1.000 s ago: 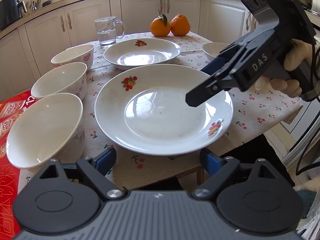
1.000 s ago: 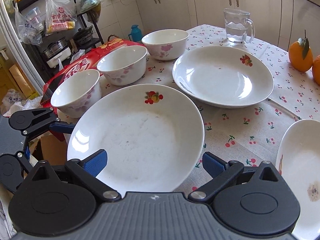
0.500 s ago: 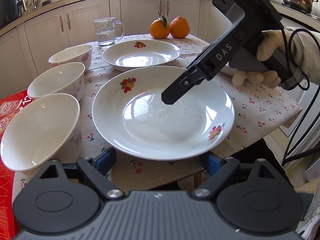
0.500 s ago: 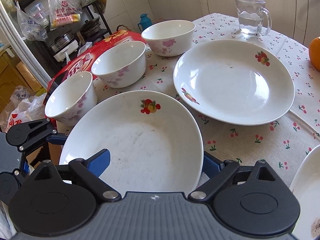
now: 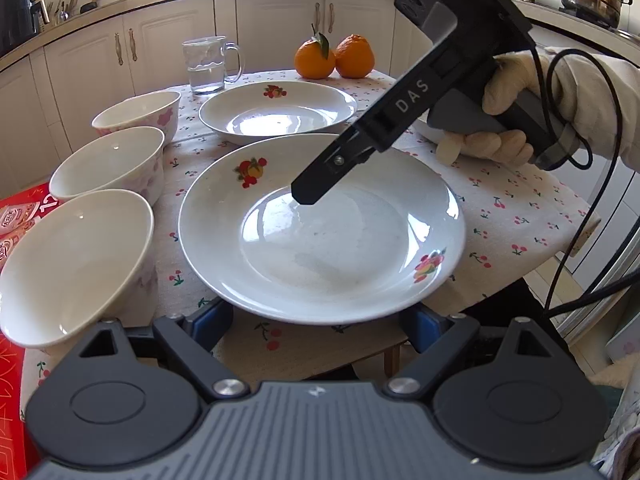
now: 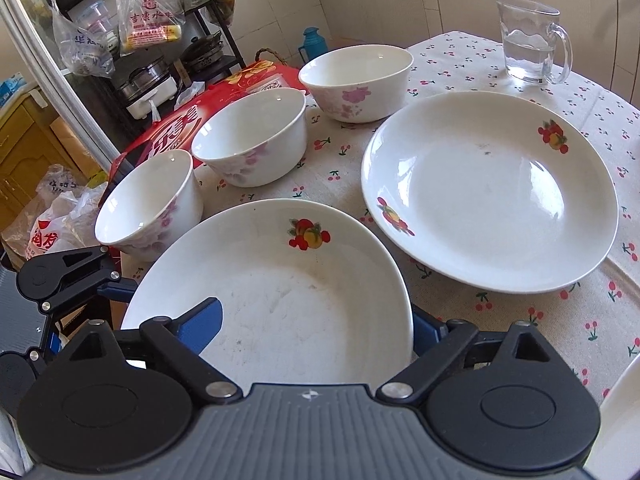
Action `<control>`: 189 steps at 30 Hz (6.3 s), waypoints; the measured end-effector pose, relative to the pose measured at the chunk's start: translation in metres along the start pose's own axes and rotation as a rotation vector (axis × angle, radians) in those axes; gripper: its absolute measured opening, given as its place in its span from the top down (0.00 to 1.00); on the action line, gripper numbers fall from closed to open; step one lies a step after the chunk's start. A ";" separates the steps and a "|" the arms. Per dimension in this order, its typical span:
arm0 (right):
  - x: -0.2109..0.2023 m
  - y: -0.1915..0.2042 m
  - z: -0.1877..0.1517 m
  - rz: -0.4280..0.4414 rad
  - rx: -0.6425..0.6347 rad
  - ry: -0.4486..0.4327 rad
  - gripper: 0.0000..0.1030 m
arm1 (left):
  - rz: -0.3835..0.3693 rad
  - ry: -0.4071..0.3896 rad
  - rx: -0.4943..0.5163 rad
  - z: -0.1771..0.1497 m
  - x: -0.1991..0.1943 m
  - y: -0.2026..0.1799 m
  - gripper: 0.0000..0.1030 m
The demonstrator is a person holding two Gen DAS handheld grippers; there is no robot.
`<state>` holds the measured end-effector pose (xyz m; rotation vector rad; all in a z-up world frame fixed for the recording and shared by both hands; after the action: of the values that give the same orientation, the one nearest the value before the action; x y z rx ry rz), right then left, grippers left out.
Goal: Organize plates and bowls
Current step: 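Lift the held plate and carry it toward the stained plate, then lower the held plate onto the stained white plate, then open the right tool and withdraw it from the stacked plates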
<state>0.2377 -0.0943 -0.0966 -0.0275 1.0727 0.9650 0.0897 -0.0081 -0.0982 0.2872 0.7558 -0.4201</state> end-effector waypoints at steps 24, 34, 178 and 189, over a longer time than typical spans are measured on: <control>-0.004 0.002 -0.003 -0.018 0.007 -0.005 0.11 | -0.018 0.007 0.024 0.003 0.002 0.000 0.15; -0.015 0.003 -0.010 -0.024 0.014 -0.026 0.10 | -0.024 0.003 0.068 0.011 -0.003 -0.004 0.15; -0.184 -0.076 -0.115 -0.575 0.317 -0.311 0.00 | -0.175 -0.078 0.226 0.124 0.067 -0.087 0.12; -0.153 -0.017 -0.125 -0.561 0.349 -0.409 0.00 | 0.067 -0.043 0.045 0.102 0.074 -0.035 0.12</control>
<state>0.1386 -0.2611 -0.0536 0.1435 0.7745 0.2516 0.1823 -0.0991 -0.0837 0.3438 0.6930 -0.3795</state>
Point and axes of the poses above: each gripper's, at about its wrist camera, not at the fingertips, and x roughly the way its jaws point, y to its left, z to its top, the point moved 5 cm from there along x, roughly the way its jaws point, and after that the axes turned 8 degrees about x, right-handed, at the moved point
